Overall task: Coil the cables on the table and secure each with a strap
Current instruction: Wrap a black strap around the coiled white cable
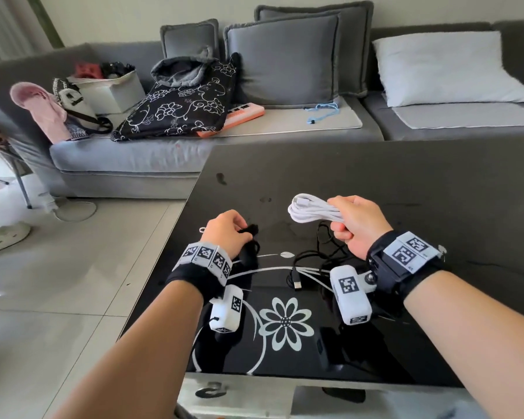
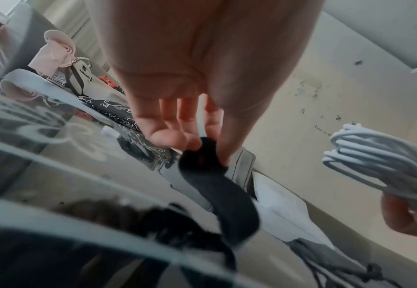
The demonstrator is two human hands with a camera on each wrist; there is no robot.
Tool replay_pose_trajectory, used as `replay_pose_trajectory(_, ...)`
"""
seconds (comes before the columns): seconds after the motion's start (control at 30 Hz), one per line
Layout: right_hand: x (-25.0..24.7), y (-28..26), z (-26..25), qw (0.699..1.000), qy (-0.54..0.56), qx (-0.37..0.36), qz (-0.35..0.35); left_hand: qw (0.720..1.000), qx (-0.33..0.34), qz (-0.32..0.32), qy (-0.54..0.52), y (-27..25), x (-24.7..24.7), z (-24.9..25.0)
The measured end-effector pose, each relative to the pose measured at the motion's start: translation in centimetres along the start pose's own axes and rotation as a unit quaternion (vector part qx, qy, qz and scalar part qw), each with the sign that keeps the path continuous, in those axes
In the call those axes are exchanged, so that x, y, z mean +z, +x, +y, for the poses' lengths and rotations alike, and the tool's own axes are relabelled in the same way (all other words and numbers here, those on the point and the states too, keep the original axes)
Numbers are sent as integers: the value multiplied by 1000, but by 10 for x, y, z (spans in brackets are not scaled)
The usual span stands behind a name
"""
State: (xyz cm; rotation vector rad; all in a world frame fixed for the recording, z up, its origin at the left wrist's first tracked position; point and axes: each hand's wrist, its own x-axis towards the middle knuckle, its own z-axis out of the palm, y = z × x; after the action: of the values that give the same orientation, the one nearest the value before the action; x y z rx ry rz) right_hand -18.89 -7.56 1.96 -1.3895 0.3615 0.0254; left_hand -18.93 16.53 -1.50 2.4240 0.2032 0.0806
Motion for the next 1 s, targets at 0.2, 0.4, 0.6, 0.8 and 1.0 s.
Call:
replay_pose_trajectory(0.2,-4,2,3,1000,-7,3,-12,967,19,56,-247,8,0,42)
replay_pose_trajectory(0.4,-26,8,-6,999,30,-3,11,891,-6,-3,-454,11,16,82)
replay_pose_trajectory(0.6,-48,6,-20,998,46,-17,32,941,89,-10,-328,-1,36,104)
replay_pose_trajectory(0.8,-58,-4,-15,999,6,-23,33,934,137,-76,-320,-20,44,111)
replay_pose_trajectory(1.0,-57,-10,-11,999,2,-37,27,925,174,-116,-319,-26,48,116)
